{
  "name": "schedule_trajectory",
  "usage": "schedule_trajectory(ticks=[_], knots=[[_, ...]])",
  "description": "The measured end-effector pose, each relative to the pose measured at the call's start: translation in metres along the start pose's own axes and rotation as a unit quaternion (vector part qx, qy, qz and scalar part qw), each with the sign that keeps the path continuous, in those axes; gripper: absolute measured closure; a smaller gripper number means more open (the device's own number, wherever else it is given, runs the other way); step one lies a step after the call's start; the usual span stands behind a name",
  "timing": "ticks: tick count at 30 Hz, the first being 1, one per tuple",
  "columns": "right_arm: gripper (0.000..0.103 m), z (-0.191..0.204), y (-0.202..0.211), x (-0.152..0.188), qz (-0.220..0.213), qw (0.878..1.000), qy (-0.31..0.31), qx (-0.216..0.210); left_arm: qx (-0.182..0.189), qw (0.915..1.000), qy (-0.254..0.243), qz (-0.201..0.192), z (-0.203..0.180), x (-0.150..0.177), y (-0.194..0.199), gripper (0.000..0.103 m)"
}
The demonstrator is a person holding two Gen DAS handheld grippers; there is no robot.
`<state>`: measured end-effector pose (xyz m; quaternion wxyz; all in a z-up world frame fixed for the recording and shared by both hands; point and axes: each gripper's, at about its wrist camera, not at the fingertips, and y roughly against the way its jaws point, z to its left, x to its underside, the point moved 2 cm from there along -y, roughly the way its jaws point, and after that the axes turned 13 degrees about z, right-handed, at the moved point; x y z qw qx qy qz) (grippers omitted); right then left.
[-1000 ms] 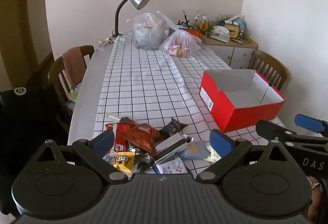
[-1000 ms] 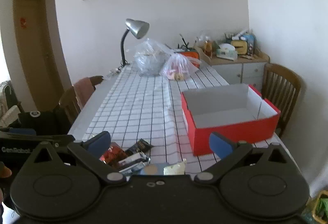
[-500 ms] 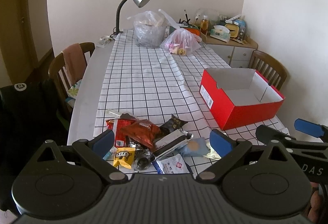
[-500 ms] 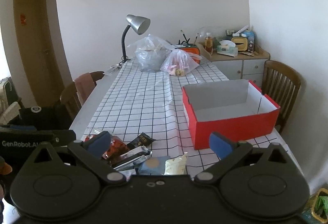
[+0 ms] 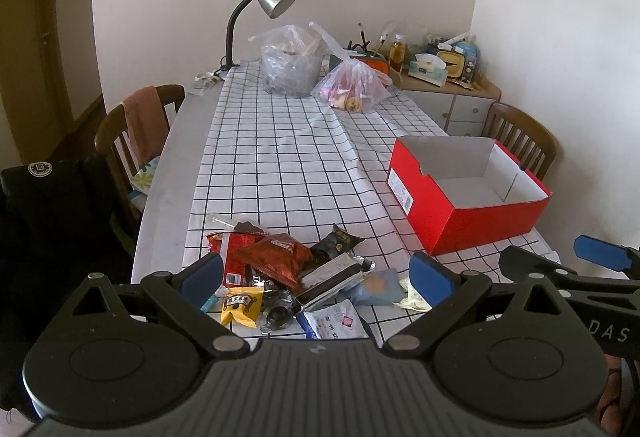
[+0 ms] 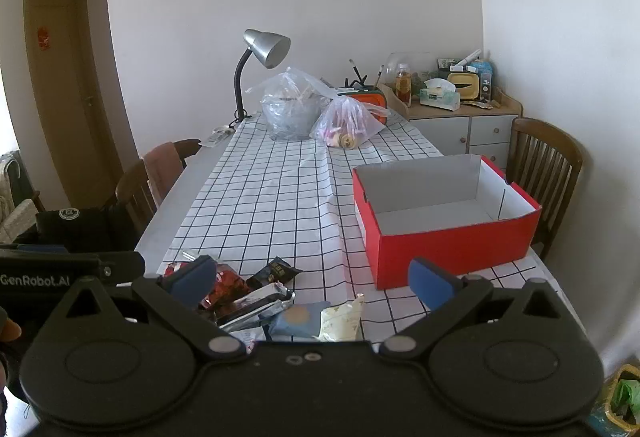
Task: Organize snacks
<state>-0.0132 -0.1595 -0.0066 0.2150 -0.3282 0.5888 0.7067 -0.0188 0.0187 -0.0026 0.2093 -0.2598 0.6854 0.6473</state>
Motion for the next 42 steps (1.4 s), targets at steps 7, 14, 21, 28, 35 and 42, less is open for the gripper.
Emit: schedule_trajectory(ticks=[7, 14, 21, 28, 35, 42], knots=[[0.0, 0.002, 0.002, -0.001, 0.001, 1.0, 0.0, 0.003, 0.0, 1.0, 0.001, 0.001, -0.002, 0.003, 0.002, 0.003], [0.0, 0.004, 0.002, -0.003, 0.002, 1.0, 0.005, 0.004, 0.002, 1.0, 0.003, 0.003, -0.001, 0.004, 0.002, 0.003], [0.001, 0.004, 0.002, -0.002, 0.001, 1.0, 0.01, 0.002, 0.003, 1.0, 0.007, 0.005, 0.005, 0.005, 0.0, 0.003], [0.001, 0.007, 0.002, -0.003, 0.0, 1.0, 0.016, 0.001, 0.005, 1.0, 0.007, 0.002, 0.006, 0.006, 0.0, 0.003], [0.003, 0.007, -0.001, -0.004, 0.003, 1.0, 0.021, 0.004, 0.006, 1.0, 0.007, 0.002, 0.006, 0.006, -0.001, 0.003], [0.005, 0.003, -0.012, -0.002, 0.014, 1.0, 0.013, 0.006, 0.0, 0.9997, 0.021, 0.014, 0.011, 0.006, -0.009, 0.003]])
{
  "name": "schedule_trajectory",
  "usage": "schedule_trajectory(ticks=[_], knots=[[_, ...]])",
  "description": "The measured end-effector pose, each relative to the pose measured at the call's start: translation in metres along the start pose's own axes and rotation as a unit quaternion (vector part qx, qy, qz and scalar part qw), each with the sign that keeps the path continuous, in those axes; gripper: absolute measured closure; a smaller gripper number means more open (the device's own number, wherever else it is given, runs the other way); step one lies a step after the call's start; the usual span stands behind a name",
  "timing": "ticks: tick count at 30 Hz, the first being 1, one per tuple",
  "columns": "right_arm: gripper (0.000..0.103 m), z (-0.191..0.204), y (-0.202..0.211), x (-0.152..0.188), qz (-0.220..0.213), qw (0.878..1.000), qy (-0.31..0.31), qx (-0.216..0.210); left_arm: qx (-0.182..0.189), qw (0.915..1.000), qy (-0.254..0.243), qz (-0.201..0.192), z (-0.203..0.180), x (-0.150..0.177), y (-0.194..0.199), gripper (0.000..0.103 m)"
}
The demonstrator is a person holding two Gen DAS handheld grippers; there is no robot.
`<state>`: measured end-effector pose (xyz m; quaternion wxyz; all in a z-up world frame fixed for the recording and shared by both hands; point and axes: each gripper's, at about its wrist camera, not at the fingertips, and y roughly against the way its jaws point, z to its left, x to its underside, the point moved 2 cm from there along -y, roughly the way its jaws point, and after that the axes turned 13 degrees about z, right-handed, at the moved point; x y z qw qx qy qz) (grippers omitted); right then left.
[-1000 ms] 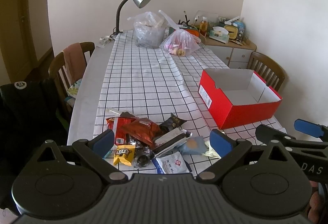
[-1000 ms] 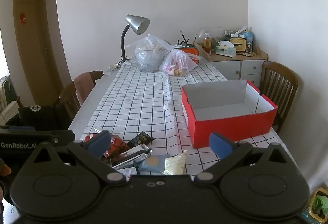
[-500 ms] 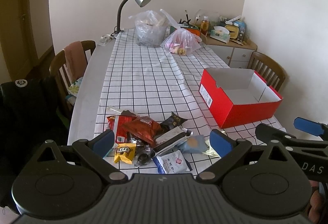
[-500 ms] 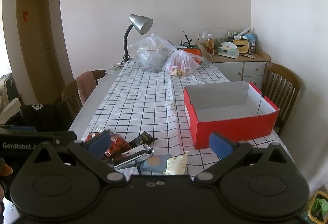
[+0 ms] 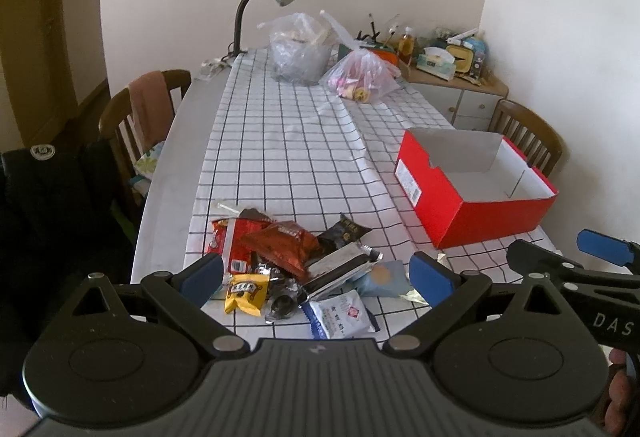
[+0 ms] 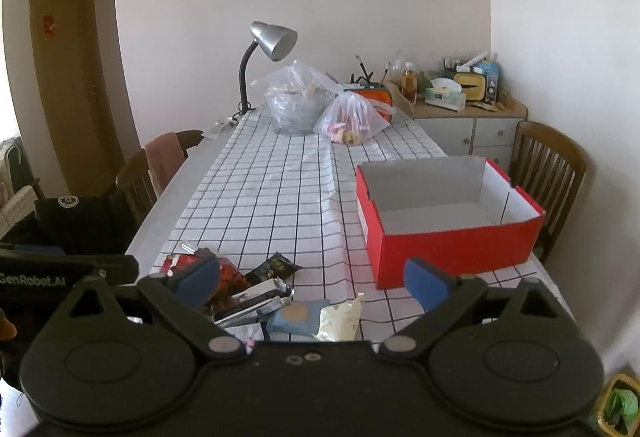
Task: Organize snacks
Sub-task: 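Grasp the white milk-biscuit packet with the left gripper while the right gripper grasps the cream pastry bag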
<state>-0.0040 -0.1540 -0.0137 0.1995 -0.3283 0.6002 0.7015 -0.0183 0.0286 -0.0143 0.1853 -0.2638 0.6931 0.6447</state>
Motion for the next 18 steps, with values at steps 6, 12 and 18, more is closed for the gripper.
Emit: schedule_trajectory(ticks=[6, 12, 18], knots=[[0.007, -0.015, -0.016, 0.005, 0.013, 0.999, -0.028, 0.012, -0.012, 0.999, 0.039, 0.02, 0.022, -0.001, -0.014, 0.003], [0.011, -0.027, -0.031, 0.011, 0.03, 0.999, -0.033, 0.012, -0.026, 0.9974, 0.059, 0.032, 0.039, -0.002, -0.03, 0.003], [0.011, -0.041, -0.053, 0.015, 0.054, 0.998, -0.022, 0.014, -0.009, 0.9986, 0.032, 0.042, 0.027, 0.004, -0.045, 0.003]])
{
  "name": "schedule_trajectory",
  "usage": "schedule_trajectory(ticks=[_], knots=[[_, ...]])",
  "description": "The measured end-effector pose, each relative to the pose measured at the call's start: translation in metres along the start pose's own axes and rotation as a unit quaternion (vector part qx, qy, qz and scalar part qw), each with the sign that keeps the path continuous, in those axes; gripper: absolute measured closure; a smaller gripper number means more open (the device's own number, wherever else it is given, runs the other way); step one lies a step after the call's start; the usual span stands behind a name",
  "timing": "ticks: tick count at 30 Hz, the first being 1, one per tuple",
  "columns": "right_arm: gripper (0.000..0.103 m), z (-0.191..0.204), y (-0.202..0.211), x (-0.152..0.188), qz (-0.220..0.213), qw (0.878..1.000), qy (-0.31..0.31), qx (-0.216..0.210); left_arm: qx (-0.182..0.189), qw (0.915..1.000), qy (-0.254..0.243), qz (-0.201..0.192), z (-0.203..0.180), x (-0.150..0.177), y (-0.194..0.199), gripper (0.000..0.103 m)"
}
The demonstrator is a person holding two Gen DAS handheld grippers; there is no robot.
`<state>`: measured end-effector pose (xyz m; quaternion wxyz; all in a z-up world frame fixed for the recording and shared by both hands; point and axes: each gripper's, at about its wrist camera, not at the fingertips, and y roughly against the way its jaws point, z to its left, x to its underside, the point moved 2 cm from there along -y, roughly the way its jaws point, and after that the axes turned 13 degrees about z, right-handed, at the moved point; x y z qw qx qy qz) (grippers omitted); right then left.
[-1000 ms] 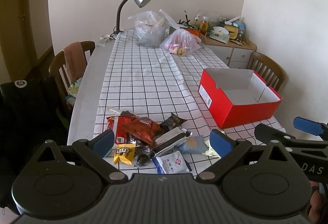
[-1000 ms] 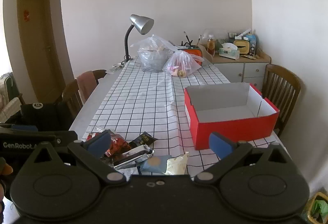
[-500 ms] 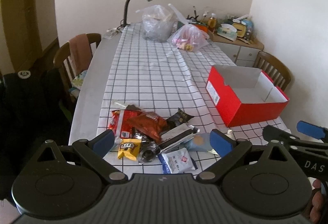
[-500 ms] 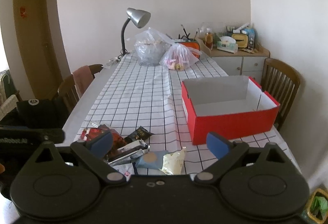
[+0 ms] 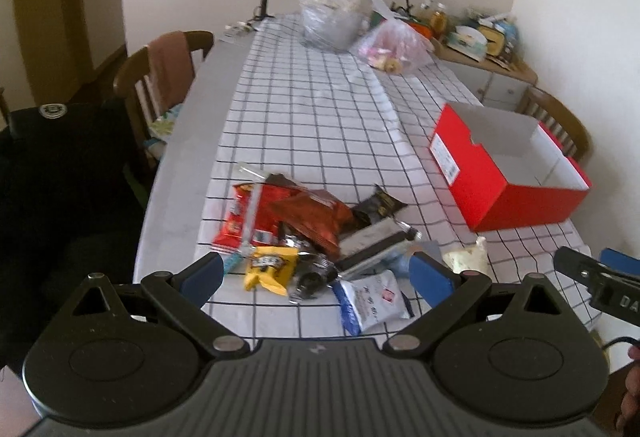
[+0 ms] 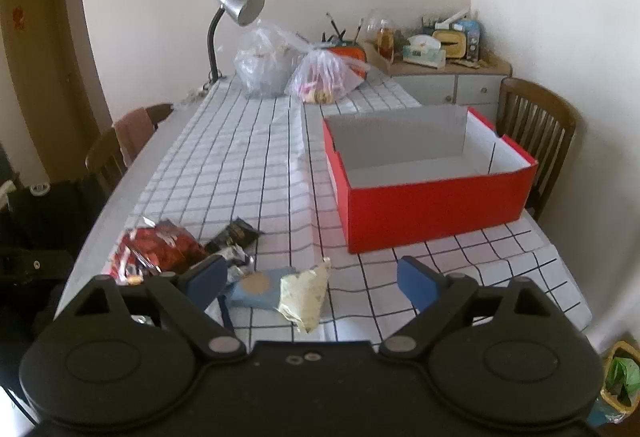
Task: Organize snacks
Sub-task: 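Grasp the white milk-biscuit packet with the left gripper while the right gripper grasps the cream pastry bag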
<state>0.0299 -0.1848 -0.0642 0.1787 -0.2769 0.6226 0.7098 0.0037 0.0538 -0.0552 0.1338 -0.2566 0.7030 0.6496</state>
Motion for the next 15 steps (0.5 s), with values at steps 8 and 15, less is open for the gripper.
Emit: schedule_trajectory(ticks=[8, 15], knots=[[0.013, -0.008, -0.051, -0.005, 0.056, 0.998, 0.04, -0.016, 0.0, 0.9992, -0.029, 0.027, -0.03, 0.0, -0.045, 0.003], [0.019, -0.022, -0.096, -0.019, 0.106, 0.993, 0.024, -0.042, -0.007, 0.9955, -0.04, 0.086, -0.051, 0.001, -0.106, 0.003]])
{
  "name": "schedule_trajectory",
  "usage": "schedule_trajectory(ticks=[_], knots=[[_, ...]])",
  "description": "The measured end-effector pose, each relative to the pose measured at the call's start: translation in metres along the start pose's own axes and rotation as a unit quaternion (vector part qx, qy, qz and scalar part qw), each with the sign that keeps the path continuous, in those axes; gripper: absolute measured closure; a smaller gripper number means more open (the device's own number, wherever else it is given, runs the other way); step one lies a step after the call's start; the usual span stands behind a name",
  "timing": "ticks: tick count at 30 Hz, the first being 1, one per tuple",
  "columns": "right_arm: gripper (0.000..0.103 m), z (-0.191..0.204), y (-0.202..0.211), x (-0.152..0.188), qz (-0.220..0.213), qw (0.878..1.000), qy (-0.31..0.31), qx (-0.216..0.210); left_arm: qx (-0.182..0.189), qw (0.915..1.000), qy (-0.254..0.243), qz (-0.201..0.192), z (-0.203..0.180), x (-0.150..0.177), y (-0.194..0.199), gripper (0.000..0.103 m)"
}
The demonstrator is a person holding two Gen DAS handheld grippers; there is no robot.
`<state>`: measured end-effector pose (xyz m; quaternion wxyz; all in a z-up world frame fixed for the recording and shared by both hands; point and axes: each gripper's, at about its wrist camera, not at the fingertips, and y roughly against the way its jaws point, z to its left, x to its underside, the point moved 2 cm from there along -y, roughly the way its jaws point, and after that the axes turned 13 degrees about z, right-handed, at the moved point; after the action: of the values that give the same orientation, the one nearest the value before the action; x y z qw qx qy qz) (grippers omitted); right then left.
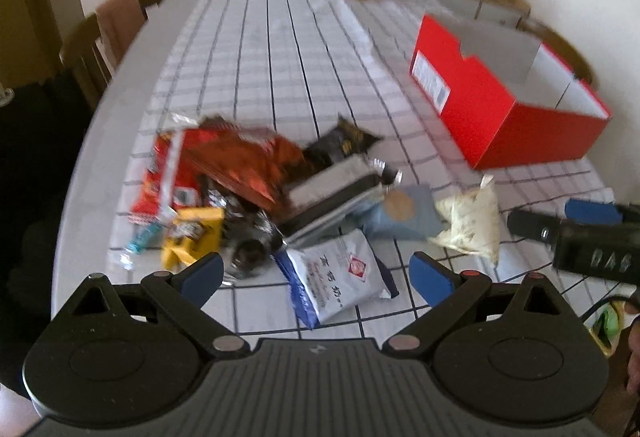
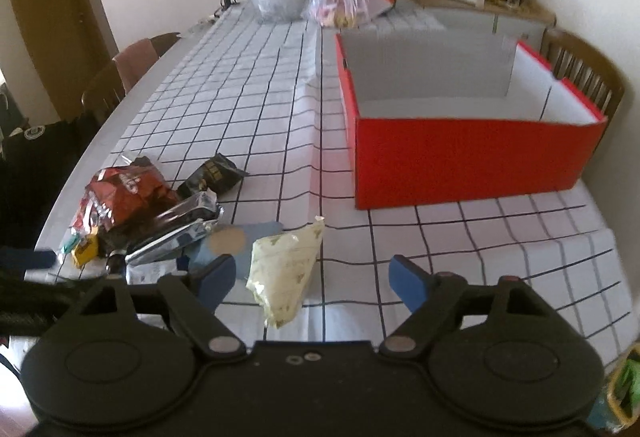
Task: Organize snacks
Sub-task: 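Grasp the white milk-biscuit packet with the left gripper while the right gripper grasps the cream pastry bag, then carry the white packet with the left gripper while the right gripper carries the pastry bag into the red box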
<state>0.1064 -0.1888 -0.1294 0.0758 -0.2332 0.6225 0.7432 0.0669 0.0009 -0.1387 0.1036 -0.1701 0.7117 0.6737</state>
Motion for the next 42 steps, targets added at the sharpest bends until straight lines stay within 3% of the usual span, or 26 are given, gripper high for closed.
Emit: schedule_trajectory(ticks=[8, 13, 20, 25, 30, 32, 36, 38, 42], knots=[[0.025, 0.002, -0.034, -0.016, 0.049, 0.999, -0.006, -0.018, 0.001, 0.998, 0.026, 0.058, -0.002, -0.013, -0.045, 0.003], [0.027, 0.01, -0.049, -0.018, 0.068, 0.997, 0.001, -0.021, 0.006, 0.9966, 0.034, 0.075, -0.004, -0.016, -0.058, 0.003], [0.044, 0.012, -0.062, -0.015, 0.081, 0.996, -0.008, -0.02, 0.006, 0.9939, 0.049, 0.098, 0.0, -0.018, -0.071, 0.004], [0.052, 0.012, -0.062, -0.014, 0.077, 0.997, -0.016, -0.023, 0.007, 0.9929, 0.058, 0.104, 0.003, -0.019, -0.075, 0.007], [0.059, 0.015, -0.06, -0.012, 0.069, 0.997, -0.012, -0.021, 0.006, 0.9925, 0.067, 0.102, 0.005, -0.02, -0.073, 0.015], [0.061, 0.016, -0.06, -0.01, 0.066, 0.998, -0.011, -0.017, 0.0, 0.9929, 0.067, 0.098, 0.006, -0.02, -0.071, 0.026], [0.064, 0.017, -0.057, -0.007, 0.058, 0.998, -0.012, -0.012, 0.006, 0.993, 0.071, 0.094, 0.011, -0.017, -0.066, 0.032], [0.066, 0.017, -0.056, -0.005, 0.054, 0.998, -0.011, -0.007, 0.007, 0.9929, 0.073, 0.093, 0.012, -0.015, -0.064, 0.04], [0.07, 0.015, -0.051, -0.002, 0.048, 0.999, -0.015, 0.003, 0.013, 0.9926, 0.077, 0.093, 0.012, -0.013, -0.061, 0.044]])
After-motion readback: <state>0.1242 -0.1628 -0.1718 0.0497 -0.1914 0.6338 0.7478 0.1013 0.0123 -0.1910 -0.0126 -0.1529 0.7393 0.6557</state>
